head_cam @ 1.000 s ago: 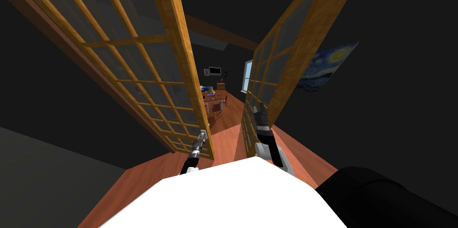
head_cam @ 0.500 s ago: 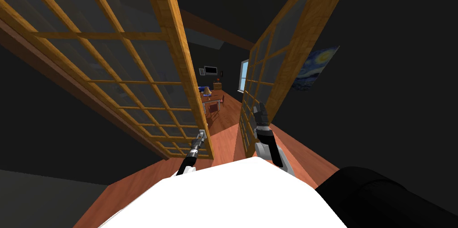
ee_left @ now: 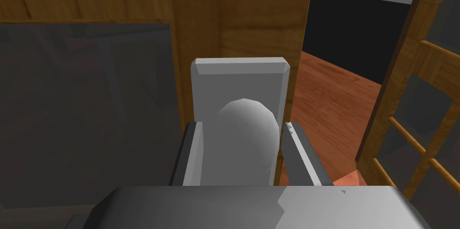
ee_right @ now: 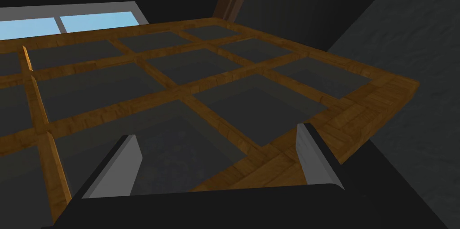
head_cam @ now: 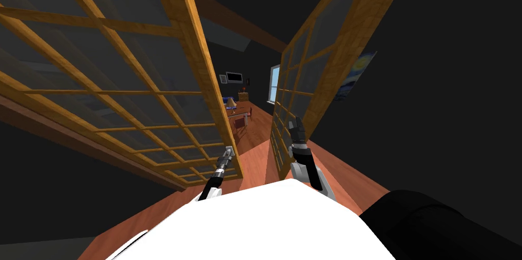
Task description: Pull the door open
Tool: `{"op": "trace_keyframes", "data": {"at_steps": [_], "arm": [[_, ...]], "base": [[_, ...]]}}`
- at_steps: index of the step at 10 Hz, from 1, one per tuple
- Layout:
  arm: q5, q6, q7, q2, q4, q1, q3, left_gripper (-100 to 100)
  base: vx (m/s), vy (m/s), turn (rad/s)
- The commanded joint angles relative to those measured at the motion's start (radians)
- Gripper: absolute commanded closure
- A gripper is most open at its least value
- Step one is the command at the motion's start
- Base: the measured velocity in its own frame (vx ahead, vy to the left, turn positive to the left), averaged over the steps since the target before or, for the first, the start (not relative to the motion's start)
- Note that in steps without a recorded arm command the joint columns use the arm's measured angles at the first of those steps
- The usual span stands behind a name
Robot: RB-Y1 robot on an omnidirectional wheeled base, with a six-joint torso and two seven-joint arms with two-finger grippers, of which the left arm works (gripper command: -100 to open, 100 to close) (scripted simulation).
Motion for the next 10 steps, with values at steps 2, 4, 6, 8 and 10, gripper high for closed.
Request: {"op": "trace_keyframes", "data": {"at_steps": [2, 4, 6, 8, 10], "arm": [[0.002, -0.004, 0.019, 0.026, -0.008, 0.032, -0.008, 100], [0.002, -0.032, 0.056, 0.056, 0.006, 0.045, -0.017, 100], [0.002, -0.064, 0.099, 0.091, 0.022, 0.061, -0.027, 100], [0.002, -0.089, 0.133, 0.118, 0.035, 0.073, -0.035, 100], [0.002, -0.114, 0.166, 0.146, 0.047, 0.085, -0.043, 100]], "base": [[-0.163, 0.002, -0.095], [-0.180, -0.009, -0.162], [-0.156, 0.002, -0.191], [-0.100, -0.013, -0.140], [-0.034, -0.021, -0.108]]}}
